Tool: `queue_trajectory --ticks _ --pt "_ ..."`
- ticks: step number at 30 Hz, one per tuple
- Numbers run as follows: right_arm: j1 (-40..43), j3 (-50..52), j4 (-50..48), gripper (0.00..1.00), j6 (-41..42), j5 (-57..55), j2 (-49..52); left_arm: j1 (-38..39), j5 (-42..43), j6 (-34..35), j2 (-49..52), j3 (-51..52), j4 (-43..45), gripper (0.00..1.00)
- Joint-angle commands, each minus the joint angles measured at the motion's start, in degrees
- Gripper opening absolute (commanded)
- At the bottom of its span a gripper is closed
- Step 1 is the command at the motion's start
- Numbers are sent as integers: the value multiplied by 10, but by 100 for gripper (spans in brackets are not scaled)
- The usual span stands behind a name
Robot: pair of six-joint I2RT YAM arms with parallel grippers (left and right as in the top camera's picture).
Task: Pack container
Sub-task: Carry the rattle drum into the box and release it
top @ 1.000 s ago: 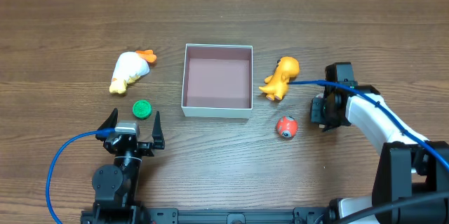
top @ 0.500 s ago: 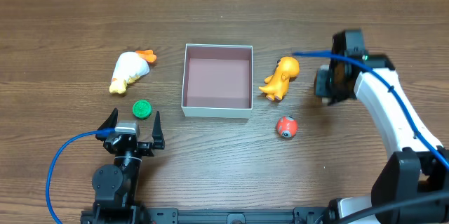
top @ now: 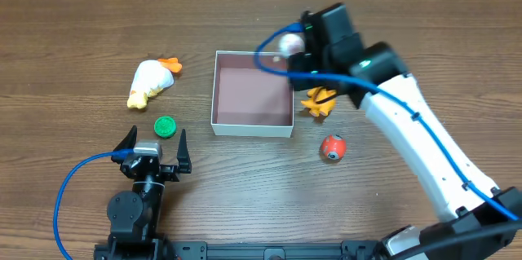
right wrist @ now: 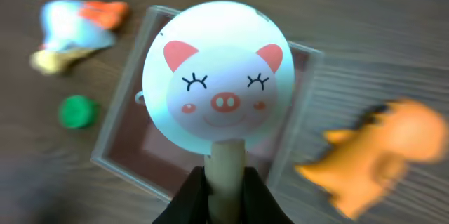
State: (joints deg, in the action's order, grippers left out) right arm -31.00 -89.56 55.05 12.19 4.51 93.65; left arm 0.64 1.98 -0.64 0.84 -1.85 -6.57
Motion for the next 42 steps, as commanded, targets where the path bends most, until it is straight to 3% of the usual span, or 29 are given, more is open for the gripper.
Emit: queue_trajectory --ticks 1,6,26,33,37,38,40,42 --pt "-52 -4 -34 4 29 -6 10 -4 8 -11 -6 5 2 100" --pt "-86 -4 -56 4 49 -45 54 -4 8 -11 -6 5 2 100" --pt "-86 -4 -74 4 59 -100 187 -4 8 -11 -6 5 2 100" --pt "-86 -4 -67 15 59 -98 218 -4 8 -11 -6 5 2 100" --pt "-86 -4 -67 16 59 -98 218 -4 8 -11 -6 5 2 100" --pt "-86 -4 -67 21 59 -97 218 -4 8 -11 -6 5 2 100" --pt "-86 -4 -63 41 59 -96 217 -4 8 -11 -6 5 2 100" --pt "-86 -5 -58 51 59 -96 215 -4 8 -11 -6 5 2 100"
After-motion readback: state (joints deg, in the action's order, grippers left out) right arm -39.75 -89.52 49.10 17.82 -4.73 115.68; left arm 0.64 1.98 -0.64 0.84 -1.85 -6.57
